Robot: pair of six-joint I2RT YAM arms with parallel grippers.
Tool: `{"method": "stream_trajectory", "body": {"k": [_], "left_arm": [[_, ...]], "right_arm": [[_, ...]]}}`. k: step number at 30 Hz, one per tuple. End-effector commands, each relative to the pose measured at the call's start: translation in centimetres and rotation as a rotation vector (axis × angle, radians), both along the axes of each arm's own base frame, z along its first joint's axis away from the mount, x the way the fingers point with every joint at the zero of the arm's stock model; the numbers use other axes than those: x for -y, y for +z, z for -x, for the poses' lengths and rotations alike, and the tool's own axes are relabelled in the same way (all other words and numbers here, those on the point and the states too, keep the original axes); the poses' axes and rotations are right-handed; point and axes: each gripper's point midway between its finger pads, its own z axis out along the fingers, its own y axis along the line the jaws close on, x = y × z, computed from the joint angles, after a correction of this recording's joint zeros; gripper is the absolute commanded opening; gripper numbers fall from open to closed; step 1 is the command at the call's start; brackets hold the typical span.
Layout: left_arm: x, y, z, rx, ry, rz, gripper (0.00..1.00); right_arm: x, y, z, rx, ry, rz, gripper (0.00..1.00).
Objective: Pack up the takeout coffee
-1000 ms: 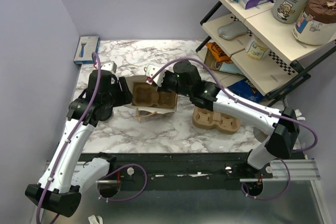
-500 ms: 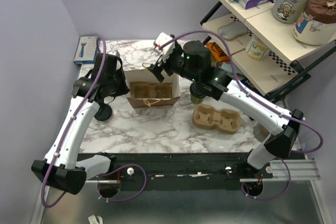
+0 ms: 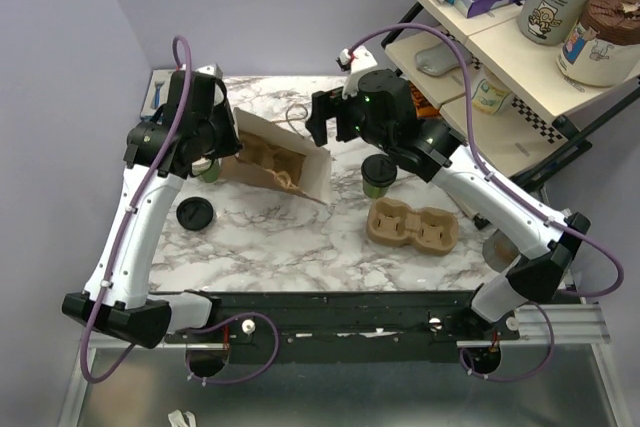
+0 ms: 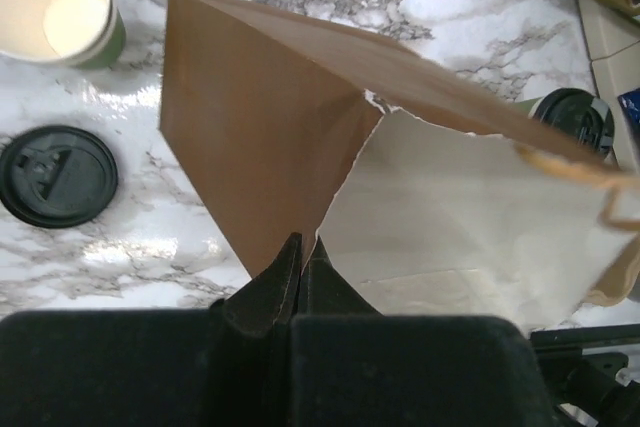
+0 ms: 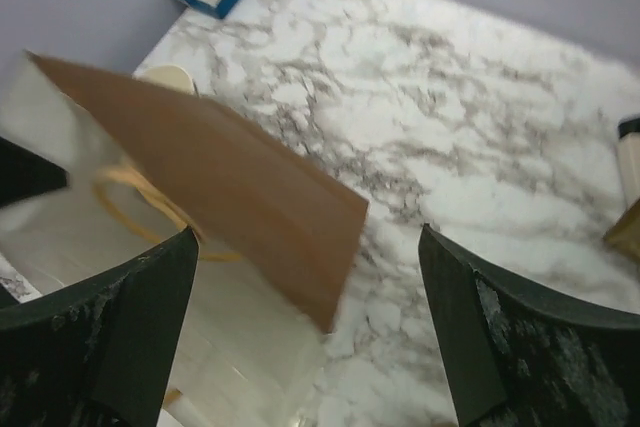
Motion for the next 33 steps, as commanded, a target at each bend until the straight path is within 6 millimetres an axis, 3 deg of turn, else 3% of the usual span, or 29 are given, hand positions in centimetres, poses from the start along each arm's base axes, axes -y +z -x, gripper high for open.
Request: {"method": "stream_trajectory", "body": {"k": [1, 4, 9, 13, 16, 20, 25, 28, 31, 33], "left_arm": [[-0.1, 5.7, -2.4, 0.172, -0.058, -0.078, 0.0], [1.6, 5.4, -2.6, 0.16, -0.145, -0.064, 0.0], [3.6, 2.5, -2.8, 0.09, -0.244, -0.149, 0.0], [5.4, -0.8, -2.1, 0.016, -0.354, -0.2, 0.0], [6.5, -1.2, -1.5, 0.014, -0.418, -0.198, 0.0], [7.3, -0.3, -1.1, 0.048, -0.46, -0.187, 0.0], [5.5, 0.7, -2.5, 0.074, -0.334, -0.251, 0.0], [5.6, 0.6, -2.6, 0.087, -0.334, -0.246, 0.0], [5.9, 2.8, -3.2, 0.17, -0.317, -0.22, 0.0], [6.4, 5.5, -3.4, 0.228, -0.33, -0.195, 0.0]], "right_arm": [[3.9, -4.7, 0.2, -0.235, -0.127, -0.055, 1.0], [4.8, -5.0, 0.2, -0.207, -0.137, -0.063, 1.0], [5.4, -3.7, 0.7, -0.141, -0.116, -0.094, 1.0], [5.8, -3.9, 0.9, -0.131, -0.119, -0.092, 1.0], [6.2, -3.6, 1.0, -0.112, -0.123, -0.085, 1.0], [6.6, -3.4, 1.2, -0.08, -0.117, -0.082, 1.0], [6.5, -1.7, 1.6, 0.015, -0.053, -0.089, 1.0], [6.9, -1.1, 1.9, 0.044, -0.052, -0.1, 1.0], [8.1, -0.8, 1.6, 0.072, -0.106, -0.104, 1.0], [8.6, -0.9, 1.3, 0.078, -0.139, -0.1, 1.0]]}}
